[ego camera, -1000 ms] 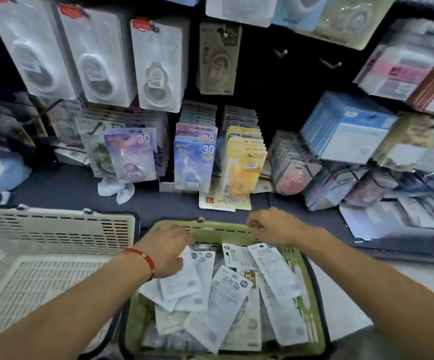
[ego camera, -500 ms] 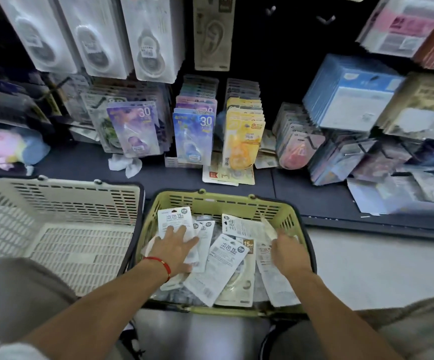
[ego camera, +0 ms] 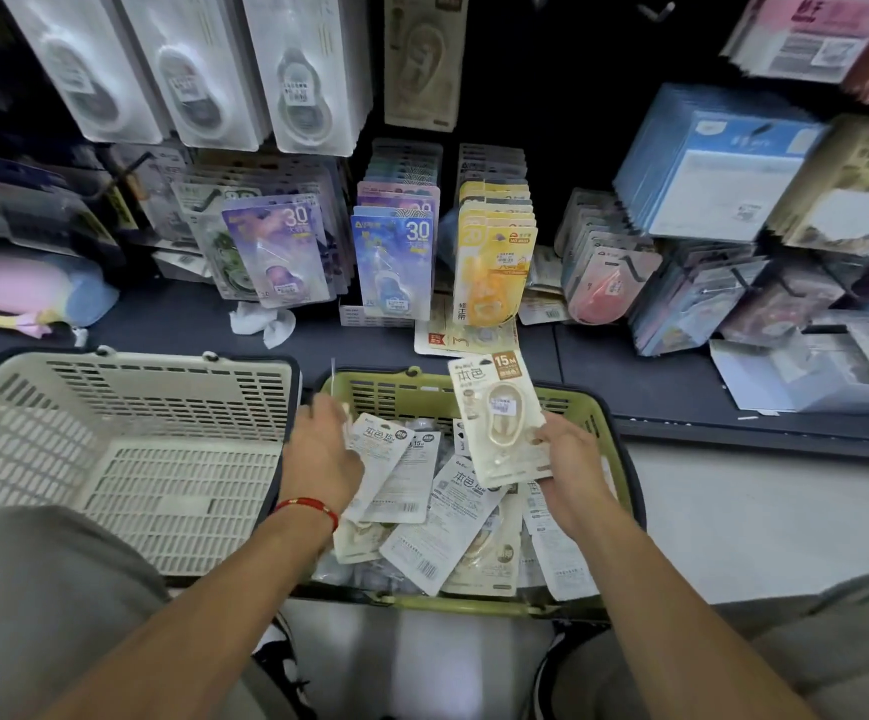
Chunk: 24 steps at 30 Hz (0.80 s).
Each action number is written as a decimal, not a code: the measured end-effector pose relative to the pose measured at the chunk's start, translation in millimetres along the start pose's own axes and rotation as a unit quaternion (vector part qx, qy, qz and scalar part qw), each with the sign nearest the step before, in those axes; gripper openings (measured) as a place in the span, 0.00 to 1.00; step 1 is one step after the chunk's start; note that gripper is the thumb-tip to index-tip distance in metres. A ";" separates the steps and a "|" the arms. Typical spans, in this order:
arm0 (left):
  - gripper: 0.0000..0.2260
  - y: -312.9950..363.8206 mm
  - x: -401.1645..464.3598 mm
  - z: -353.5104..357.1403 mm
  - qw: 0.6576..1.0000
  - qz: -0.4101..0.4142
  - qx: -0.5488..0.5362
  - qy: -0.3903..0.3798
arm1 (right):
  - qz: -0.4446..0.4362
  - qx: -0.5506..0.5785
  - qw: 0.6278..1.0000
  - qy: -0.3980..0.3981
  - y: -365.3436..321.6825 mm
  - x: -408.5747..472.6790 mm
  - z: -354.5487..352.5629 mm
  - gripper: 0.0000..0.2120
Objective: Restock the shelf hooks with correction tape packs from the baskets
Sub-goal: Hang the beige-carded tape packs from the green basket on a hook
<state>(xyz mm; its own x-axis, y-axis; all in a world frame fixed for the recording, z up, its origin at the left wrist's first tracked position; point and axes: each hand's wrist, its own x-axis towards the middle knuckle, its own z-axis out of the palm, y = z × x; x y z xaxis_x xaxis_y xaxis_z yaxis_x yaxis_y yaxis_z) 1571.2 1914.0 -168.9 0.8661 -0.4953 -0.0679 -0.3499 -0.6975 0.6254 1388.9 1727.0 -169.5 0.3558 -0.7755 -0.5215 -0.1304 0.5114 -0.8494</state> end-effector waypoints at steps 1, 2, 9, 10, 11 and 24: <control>0.20 -2.2 -2.5 -4.7 0.997 -0.038 -0.058 0.031 | 0.010 0.023 1.000 -0.016 1.5 -1.6 8.3 0.17; 0.21 -3.5 -6.3 -7.1 0.989 -0.071 -0.120 0.051 | 0.020 0.041 0.998 -0.036 3.1 -4.3 17.1 0.19; 0.28 17.1 -45.0 7.5 0.755 -0.241 -0.602 -0.096 | -0.037 -0.085 0.992 -0.087 30.4 -28.4 63.5 0.12; 0.28 16.3 -46.5 9.2 0.733 -0.241 -0.624 -0.124 | -0.037 -0.092 0.991 -0.087 32.8 -30.0 65.7 0.12; 0.27 14.7 -46.4 10.6 0.713 -0.242 -0.641 -0.149 | -0.037 -0.099 0.990 -0.088 34.8 -31.6 66.3 0.11; 0.20 -2.8 -36.3 25.2 0.873 -0.182 -0.440 -0.104 | -0.131 -0.551 0.823 -0.048 48.8 -6.7 5.3 0.18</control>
<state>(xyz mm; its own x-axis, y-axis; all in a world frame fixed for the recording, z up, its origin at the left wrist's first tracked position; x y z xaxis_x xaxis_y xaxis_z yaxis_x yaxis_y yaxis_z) 1531.7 1920.9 -187.9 0.7473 -0.4699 -0.4697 0.4249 -0.2055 0.8816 1385.1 1759.1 -207.0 0.5703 -0.7458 -0.3444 -0.7783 -0.3566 -0.5168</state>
